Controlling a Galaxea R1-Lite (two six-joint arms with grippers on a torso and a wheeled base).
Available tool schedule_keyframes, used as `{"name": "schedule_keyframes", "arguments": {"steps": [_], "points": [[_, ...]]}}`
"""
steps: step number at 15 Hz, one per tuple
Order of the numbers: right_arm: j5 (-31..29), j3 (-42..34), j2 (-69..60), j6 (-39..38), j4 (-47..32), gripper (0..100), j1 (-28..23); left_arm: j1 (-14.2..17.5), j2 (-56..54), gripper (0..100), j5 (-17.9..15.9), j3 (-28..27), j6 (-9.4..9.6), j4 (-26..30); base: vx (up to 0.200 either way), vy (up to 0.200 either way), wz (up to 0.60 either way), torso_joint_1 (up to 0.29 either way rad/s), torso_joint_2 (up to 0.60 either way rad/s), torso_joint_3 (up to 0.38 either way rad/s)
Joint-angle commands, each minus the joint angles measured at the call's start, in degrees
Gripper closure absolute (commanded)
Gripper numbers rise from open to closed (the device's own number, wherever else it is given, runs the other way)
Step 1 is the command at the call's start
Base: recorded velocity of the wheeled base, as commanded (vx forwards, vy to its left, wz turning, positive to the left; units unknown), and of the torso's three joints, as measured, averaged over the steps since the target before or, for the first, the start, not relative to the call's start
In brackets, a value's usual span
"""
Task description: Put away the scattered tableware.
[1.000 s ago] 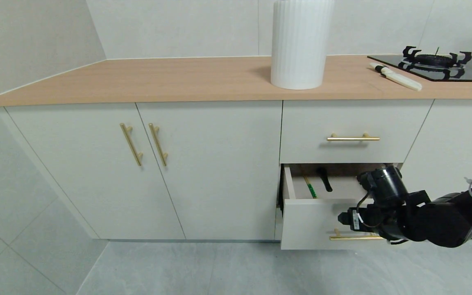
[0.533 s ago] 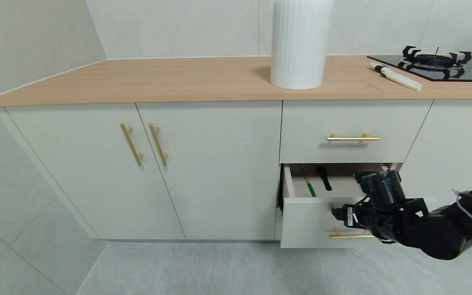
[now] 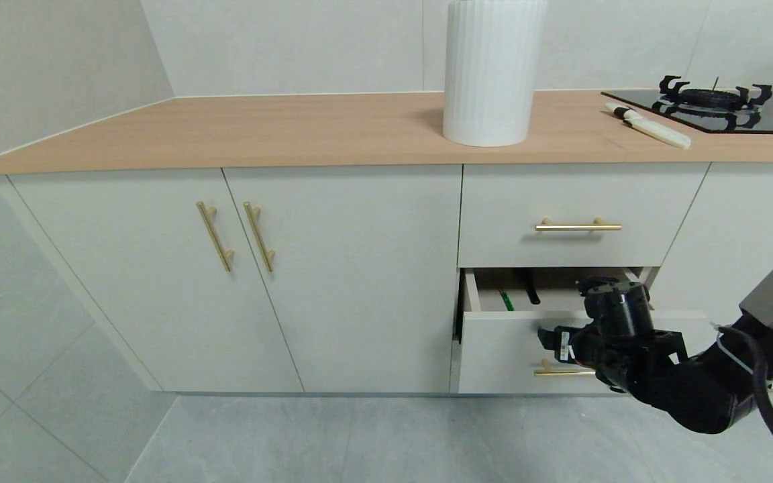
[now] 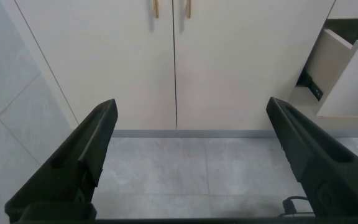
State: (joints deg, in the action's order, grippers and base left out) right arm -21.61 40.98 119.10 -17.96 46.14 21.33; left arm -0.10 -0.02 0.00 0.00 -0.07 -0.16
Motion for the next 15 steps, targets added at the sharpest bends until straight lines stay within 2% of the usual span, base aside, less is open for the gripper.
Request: {"name": "schedule_keyframes", "arguments": {"steps": [1, 8, 13, 15], "points": [[-0.3, 0.1, 3.3, 0.0, 2.9, 0, -0.1, 0.0, 0.0, 0, 0.0, 0.0, -0.01, 0.0, 0.0, 0.0, 0.0, 0.0, 0.0, 0.0], [-0.8, 0.4, 11.9, 4.1, 18.7, 0, -1.5, 0.0, 0.0, 0, 0.0, 0.0, -0.01, 0.0, 0.0, 0.0, 0.0, 0.0, 0.0, 0.0], [-1.1, 2.6, 20.4, 10.0, 35.9, 0, -3.9, 0.0, 0.0, 0, 0.0, 0.0, -0.01, 0.0, 0.0, 0.0, 0.0, 0.0, 0.0, 0.0], [-1.6, 4.2, 22.5, 11.0, 38.2, 0, -4.6, 0.0, 0.0, 0, 0.0, 0.0, -0.01, 0.0, 0.0, 0.0, 0.0, 0.0, 0.0, 0.0]]}}
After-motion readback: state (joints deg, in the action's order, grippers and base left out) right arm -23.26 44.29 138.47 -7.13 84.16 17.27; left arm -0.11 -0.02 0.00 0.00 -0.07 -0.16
